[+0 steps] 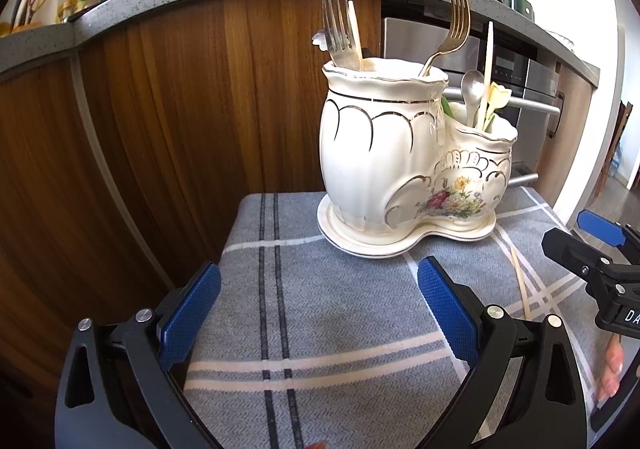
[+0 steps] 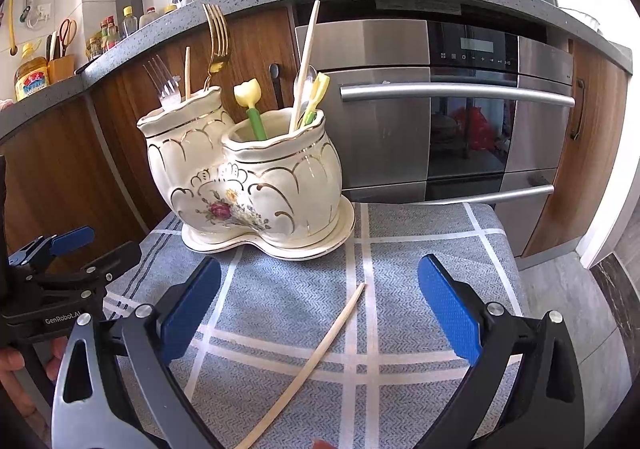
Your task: Organize utensils
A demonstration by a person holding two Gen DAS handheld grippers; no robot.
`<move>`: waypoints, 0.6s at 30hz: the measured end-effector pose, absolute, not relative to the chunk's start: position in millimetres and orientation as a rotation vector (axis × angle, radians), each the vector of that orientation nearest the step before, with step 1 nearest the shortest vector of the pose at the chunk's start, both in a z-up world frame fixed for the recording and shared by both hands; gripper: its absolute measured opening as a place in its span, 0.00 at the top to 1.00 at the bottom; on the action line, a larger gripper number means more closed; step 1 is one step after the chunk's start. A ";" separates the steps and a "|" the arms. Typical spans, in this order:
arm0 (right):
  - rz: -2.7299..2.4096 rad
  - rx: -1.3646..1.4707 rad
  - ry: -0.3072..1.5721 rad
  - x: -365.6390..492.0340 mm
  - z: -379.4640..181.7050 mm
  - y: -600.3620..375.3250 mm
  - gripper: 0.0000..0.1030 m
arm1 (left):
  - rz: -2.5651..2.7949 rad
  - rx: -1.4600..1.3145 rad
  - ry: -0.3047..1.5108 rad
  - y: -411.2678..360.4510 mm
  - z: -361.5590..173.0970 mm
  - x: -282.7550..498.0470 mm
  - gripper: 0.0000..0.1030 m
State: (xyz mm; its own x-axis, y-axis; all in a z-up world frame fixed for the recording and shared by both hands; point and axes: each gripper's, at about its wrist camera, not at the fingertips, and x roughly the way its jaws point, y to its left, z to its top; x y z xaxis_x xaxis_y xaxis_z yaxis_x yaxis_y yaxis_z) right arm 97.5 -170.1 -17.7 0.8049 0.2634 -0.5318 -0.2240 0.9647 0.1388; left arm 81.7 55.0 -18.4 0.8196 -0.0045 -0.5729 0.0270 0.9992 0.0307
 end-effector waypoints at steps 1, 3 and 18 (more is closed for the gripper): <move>0.259 0.070 0.577 97.2 -17.7 -170.2 0.06 | -0.016 0.039 0.610 54.9 -18.4 81.6 0.05; 0.260 0.067 0.580 97.7 -18.1 -170.0 0.06 | -0.016 0.039 0.610 55.0 -18.3 81.6 0.05; 0.259 0.064 0.581 99.0 -17.5 -168.6 0.06 | -0.021 0.044 0.612 54.3 -19.4 81.7 0.05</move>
